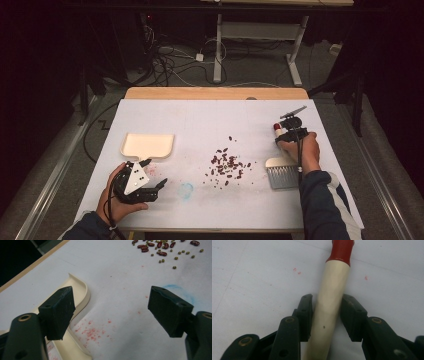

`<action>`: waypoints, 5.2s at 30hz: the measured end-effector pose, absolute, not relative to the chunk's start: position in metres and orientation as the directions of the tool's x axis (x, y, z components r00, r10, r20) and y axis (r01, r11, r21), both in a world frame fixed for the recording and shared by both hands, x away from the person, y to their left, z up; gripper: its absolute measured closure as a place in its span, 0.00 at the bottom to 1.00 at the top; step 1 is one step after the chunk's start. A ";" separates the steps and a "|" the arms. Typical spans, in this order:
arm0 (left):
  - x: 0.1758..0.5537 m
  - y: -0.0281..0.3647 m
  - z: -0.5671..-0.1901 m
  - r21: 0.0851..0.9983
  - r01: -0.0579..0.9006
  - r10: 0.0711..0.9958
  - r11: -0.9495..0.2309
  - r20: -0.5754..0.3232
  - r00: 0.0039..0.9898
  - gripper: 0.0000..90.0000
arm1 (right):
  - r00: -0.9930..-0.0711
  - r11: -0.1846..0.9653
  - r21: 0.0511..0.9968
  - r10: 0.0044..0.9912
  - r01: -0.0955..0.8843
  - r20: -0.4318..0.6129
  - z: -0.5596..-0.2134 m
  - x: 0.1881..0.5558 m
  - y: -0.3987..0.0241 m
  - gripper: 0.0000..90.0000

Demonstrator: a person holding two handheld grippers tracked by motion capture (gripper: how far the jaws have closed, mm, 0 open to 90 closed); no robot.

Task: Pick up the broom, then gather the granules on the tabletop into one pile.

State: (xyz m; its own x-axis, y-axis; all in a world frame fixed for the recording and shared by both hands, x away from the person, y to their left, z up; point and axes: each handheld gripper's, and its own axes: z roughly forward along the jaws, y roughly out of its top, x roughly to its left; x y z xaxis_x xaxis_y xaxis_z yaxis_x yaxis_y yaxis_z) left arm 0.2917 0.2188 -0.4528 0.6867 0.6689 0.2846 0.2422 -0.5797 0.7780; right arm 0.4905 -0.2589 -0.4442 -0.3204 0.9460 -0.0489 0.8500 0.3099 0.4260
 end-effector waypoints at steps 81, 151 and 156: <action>0.321 0.058 -0.393 0.828 0.094 0.231 -0.553 0.044 0.972 0.73 | -0.813 0.297 0.953 0.568 0.060 -0.126 -0.336 0.298 -0.186 0.60; 0.286 0.231 -0.457 0.758 0.293 0.662 -0.583 0.235 0.711 0.21 | -0.670 0.680 0.703 0.623 0.208 -0.404 -0.410 0.441 -0.187 0.75; 0.283 0.232 -0.458 0.748 0.296 0.660 -0.594 0.243 0.711 0.21 | -0.681 0.723 0.662 0.586 0.197 -0.439 -0.427 0.452 -0.164 0.75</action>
State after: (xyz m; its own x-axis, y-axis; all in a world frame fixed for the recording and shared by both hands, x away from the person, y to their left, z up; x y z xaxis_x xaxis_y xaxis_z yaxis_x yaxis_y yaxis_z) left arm 0.2834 0.2323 -0.4582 0.7112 0.6596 0.2432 0.2958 -0.5945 0.7477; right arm 0.4522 -0.1638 -0.4270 -0.6809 0.5865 -0.4386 0.1967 0.7234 0.6619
